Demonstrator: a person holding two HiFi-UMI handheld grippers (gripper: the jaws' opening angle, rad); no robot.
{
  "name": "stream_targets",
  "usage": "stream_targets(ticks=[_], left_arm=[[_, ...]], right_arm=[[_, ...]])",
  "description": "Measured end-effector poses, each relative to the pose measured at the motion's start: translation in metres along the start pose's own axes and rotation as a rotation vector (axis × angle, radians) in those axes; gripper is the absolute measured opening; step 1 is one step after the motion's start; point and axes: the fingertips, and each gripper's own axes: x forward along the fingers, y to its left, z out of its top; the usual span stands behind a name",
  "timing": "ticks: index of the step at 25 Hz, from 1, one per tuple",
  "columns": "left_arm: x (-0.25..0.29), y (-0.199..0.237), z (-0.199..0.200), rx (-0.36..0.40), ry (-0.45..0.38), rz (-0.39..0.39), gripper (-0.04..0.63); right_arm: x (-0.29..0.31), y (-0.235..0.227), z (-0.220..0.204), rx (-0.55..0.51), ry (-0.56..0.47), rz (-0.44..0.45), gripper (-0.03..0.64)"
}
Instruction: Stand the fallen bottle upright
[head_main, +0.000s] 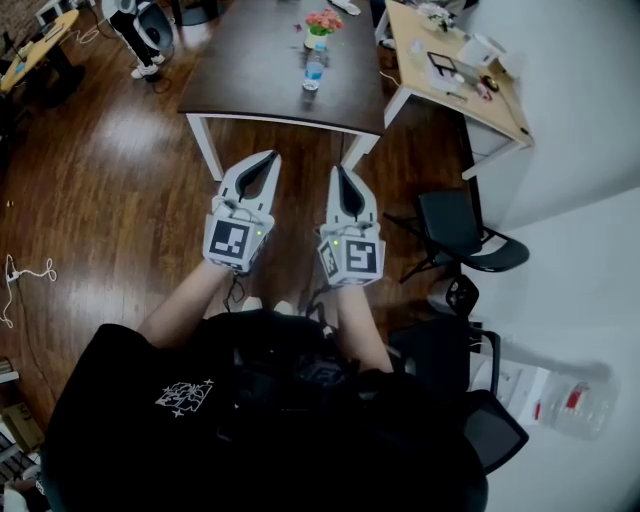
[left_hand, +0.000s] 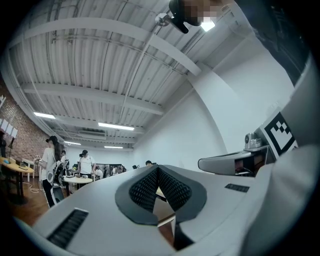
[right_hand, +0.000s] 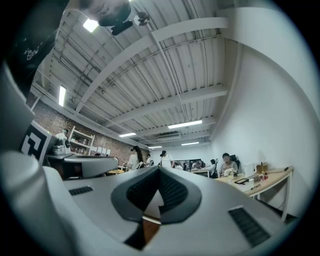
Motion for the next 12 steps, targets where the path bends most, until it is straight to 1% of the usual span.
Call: stream_targets(ticks=[12], left_arm=[[-0.01, 0.003, 0.006, 0.005, -0.012, -0.014, -0.003]], right_arm=[[-0.002, 0.011, 0.004, -0.015, -0.006, -0.004, 0.02]])
